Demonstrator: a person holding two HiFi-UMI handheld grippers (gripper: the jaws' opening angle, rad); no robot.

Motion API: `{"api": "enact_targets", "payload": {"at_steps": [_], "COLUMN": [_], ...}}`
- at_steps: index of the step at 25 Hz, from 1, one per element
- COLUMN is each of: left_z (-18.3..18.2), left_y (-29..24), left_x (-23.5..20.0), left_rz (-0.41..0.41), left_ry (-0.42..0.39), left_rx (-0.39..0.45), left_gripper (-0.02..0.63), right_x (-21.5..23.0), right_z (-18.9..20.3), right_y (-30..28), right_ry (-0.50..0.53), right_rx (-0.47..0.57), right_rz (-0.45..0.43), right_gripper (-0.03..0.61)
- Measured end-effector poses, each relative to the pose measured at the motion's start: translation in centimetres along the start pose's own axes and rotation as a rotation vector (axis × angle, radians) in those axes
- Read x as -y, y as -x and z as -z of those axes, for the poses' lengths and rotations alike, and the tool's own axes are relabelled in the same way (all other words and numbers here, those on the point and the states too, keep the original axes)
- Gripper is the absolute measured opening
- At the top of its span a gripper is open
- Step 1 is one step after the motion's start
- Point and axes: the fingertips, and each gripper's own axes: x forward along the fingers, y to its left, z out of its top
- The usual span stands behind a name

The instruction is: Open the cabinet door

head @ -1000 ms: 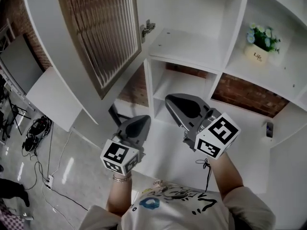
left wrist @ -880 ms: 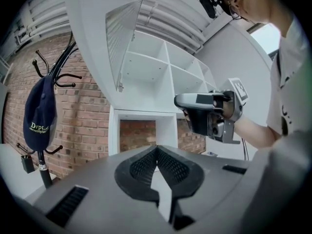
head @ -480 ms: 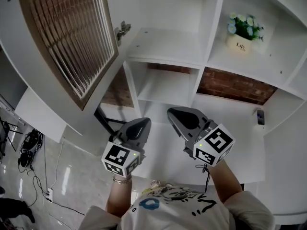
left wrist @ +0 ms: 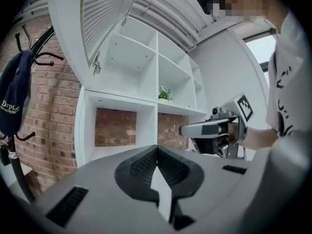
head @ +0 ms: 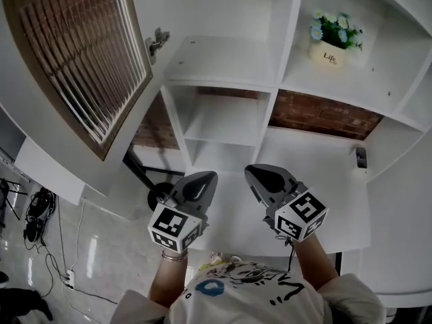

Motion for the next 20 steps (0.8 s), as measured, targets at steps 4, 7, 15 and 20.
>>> {"api": "enact_targets", "payload": {"at_steps": [4, 7, 15, 20], "left_z": [0.9, 1.8, 2.8, 3.7], "left_y": [-0.3, -0.3, -0.2, -0.2], "left_x": [0.8, 1.3, 2.0, 3.1], "left_rz": [0.023, 0.043, 0.064, 0.094], "left_ry": [0.019, 0.027, 0.047, 0.070], "left_rx": [-0.017, -0.032, -0.033, -0.038], "left_gripper": [0.014, 0.015, 0.014, 0.014], "right_x": [0.3, 0.2, -0.2, -0.3], "right_z": [1.7, 2.7, 5.6, 7.0], "right_y": [0.7, 1.1, 2.2, 2.9], "right_ry": [-0.048, -0.062, -0.124, -0.147], "right_rx": [-0.017, -0.032, -0.083, -0.114], "right_rz": [0.021, 0.036, 0.034, 0.033], "right_gripper": [0.031, 0.031, 0.029, 0.029]}}
